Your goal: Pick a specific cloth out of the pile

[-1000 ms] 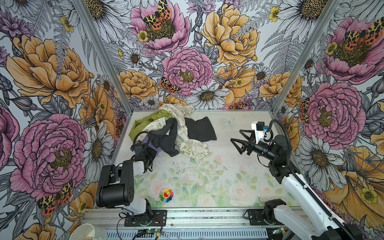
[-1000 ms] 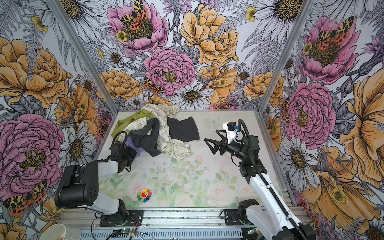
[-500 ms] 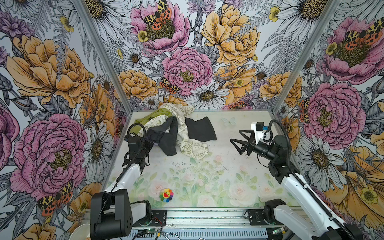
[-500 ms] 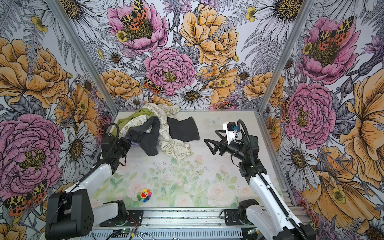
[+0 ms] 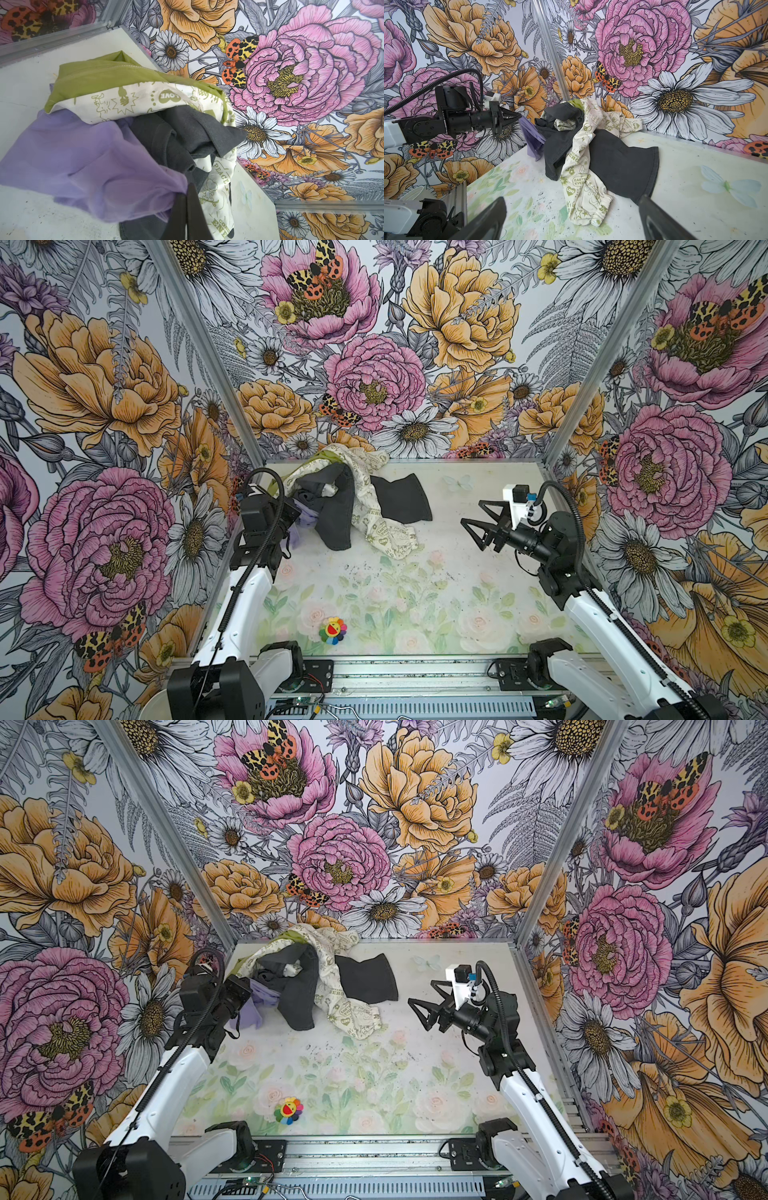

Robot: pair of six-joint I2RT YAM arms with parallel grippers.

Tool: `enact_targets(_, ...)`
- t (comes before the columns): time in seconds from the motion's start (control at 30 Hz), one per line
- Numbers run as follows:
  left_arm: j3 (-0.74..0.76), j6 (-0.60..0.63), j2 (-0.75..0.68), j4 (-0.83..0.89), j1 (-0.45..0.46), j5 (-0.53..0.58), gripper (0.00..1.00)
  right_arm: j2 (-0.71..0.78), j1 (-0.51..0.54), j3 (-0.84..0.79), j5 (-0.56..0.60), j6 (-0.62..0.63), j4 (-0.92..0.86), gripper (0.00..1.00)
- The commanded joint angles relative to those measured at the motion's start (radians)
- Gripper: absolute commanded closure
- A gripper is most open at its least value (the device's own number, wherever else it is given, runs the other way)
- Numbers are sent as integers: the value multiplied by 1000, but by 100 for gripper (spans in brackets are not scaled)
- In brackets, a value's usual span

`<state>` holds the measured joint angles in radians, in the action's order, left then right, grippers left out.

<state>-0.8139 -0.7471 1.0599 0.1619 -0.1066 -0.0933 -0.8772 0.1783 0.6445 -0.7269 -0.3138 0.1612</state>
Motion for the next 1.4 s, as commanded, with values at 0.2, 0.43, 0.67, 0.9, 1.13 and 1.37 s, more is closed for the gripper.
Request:
enact_targets(0.2, -173, 77, -41, 36, 11, 26, 100, 30, 7, 17, 20, 14, -10, 1)
enact_targets(0.43, -278, 113, -25, 80, 22, 23, 100, 25, 8, 11, 22, 16, -8, 0)
enact_targets(0.67, -416, 164, 27, 149, 36, 21, 100, 23, 9, 7, 22, 15, -3, 1)
enact_targets(0.9, -606, 212, 103, 223, 60, 5, 100, 15, 9, 8, 21, 13, 3, 1)
enact_targets(1.13, -786, 260, 178, 271, 140, 2, 100, 8, 11, 8, 23, 13, 7, 0)
enact_targets(1.37, -849, 296, 231, 293, 222, 16, 100, 2, 11, 8, 31, 13, 6, 1)
